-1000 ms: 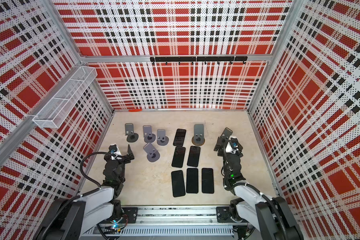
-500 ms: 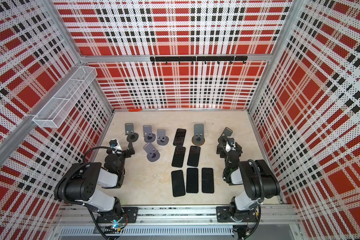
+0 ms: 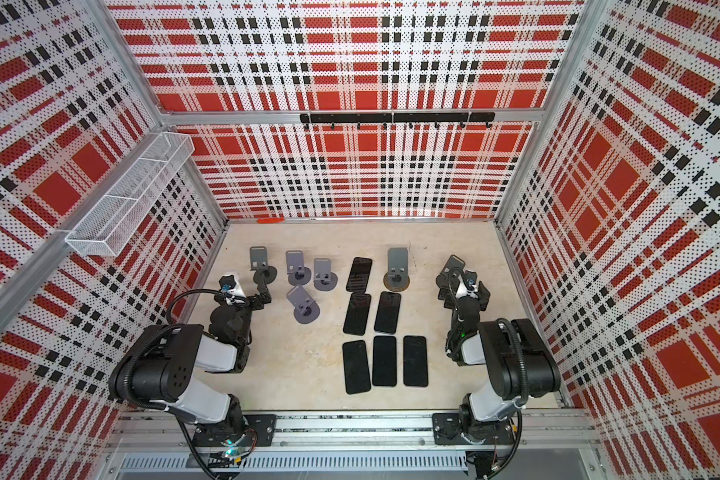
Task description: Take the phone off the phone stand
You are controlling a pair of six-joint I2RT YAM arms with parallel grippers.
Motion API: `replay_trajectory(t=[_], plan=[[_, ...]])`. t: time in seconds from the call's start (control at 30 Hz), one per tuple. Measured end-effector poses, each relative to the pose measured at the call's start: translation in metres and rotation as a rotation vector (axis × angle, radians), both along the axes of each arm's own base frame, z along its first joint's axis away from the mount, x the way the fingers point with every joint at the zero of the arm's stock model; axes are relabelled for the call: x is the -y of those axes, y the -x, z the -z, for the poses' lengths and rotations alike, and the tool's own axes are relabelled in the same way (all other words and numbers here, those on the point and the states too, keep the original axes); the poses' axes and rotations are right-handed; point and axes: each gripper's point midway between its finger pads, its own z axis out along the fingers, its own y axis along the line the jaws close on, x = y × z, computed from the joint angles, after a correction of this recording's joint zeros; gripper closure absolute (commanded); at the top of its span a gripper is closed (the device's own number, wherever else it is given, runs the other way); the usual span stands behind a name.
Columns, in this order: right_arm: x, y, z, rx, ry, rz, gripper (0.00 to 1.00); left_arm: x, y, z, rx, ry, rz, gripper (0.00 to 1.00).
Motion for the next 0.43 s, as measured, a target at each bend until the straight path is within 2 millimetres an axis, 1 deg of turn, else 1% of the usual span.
replay_trajectory(t=[0.43], plan=[[0.0002,-0.0013,0.0016,-0.011,0.001,0.001,0.0,-0.0001,0.0,0.0,0.0,0.002,0.0,0.02]])
